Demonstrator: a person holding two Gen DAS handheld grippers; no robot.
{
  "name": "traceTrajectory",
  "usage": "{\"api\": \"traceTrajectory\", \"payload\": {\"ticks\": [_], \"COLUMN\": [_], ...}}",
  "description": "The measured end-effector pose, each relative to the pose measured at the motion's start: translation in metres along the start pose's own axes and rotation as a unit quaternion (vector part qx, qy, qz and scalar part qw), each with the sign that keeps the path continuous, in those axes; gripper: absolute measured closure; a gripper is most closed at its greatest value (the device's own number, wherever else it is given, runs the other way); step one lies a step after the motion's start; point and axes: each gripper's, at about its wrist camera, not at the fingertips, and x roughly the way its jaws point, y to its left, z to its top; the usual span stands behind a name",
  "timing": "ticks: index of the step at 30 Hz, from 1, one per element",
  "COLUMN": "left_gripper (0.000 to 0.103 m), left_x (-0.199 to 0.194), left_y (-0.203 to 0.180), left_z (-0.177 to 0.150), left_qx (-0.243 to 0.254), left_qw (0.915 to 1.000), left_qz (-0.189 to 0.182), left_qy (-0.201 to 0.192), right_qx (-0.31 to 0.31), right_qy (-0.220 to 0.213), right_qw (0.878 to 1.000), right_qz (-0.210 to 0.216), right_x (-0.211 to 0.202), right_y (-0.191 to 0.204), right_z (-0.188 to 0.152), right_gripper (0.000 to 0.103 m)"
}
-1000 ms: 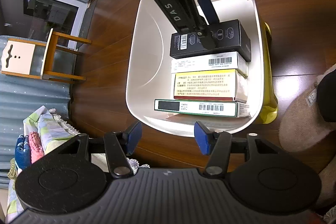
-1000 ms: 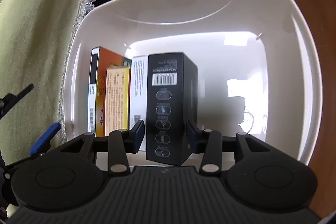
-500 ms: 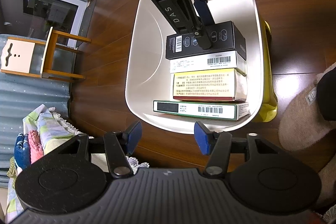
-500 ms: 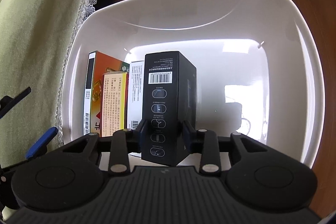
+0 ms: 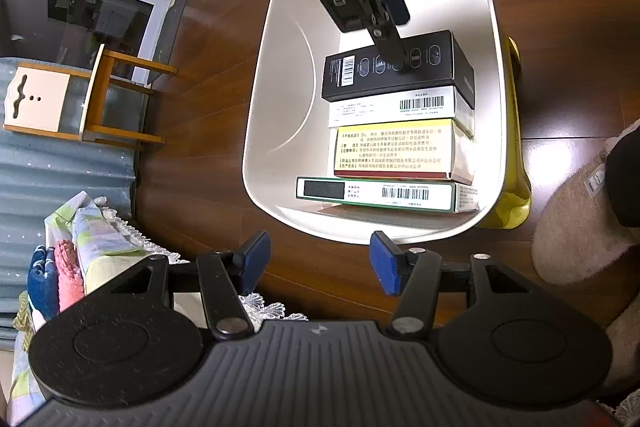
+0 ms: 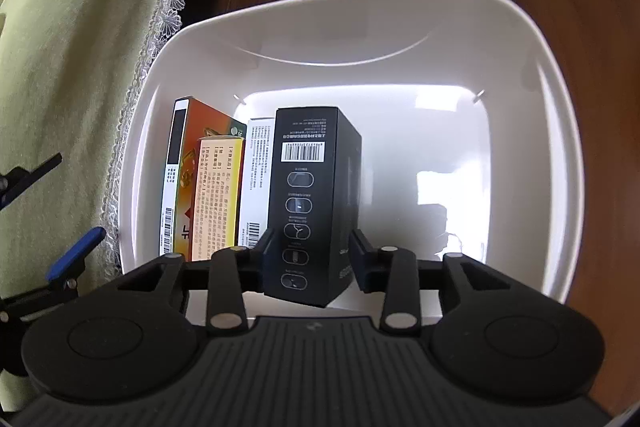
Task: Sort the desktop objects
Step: 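Open the right gripper to release the FLYCO box in the bin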
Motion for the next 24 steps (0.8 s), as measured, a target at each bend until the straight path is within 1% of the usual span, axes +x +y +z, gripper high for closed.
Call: {"api": "traceTrajectory", "payload": {"ticks": [6,8,11,13,15,16,18,24], "left_gripper": [0.044,0.044,0.044,0.044,0.043,0.039,0.035,0.032], "left_x": [-0.002,-0.003,-0.003,-0.003,-0.004,-0.004,-0.005,-0.010], "left_y": [-0.002,-0.002,-0.003,-0.004,-0.005,-0.005,-0.006,-0.005], "left_z": [-0.002,-0.001,-0.001,-0.001,-0.001,-0.001,-0.001,-0.002], "left_qx": [0.001,0.002,0.004,0.007,0.009,0.010,0.012,0.005], "left_qw": [1.0000,1.0000,1.0000,1.0000,1.0000,0.9999,0.9999,0.9996], "left_qz": [-0.002,-0.002,-0.001,-0.001,0.000,0.001,0.003,0.009], "left_qy": [0.000,-0.001,-0.001,0.000,0.002,0.004,0.008,0.025], "right_qx": [-0.003,-0.006,-0.017,-0.028,-0.044,-0.053,-0.066,-0.092], "right_qy": [-0.005,-0.004,-0.006,-0.006,-0.008,-0.010,-0.016,-0.034], "right_qw": [1.000,1.000,1.000,0.999,0.998,0.997,0.995,0.991], "right_qz": [-0.005,-0.009,-0.021,-0.034,-0.051,-0.060,-0.075,-0.085], "right_x": [-0.012,-0.015,-0.021,-0.024,-0.027,-0.029,-0.032,-0.049], "right_y": [-0.003,-0.004,-0.001,0.002,0.006,0.008,0.012,0.026], "right_z": [-0.005,-0.008,-0.012,-0.015,-0.017,-0.019,-0.020,-0.029], "right_gripper": [0.064,0.062,0.052,0.050,0.042,0.040,0.030,0.019]}}
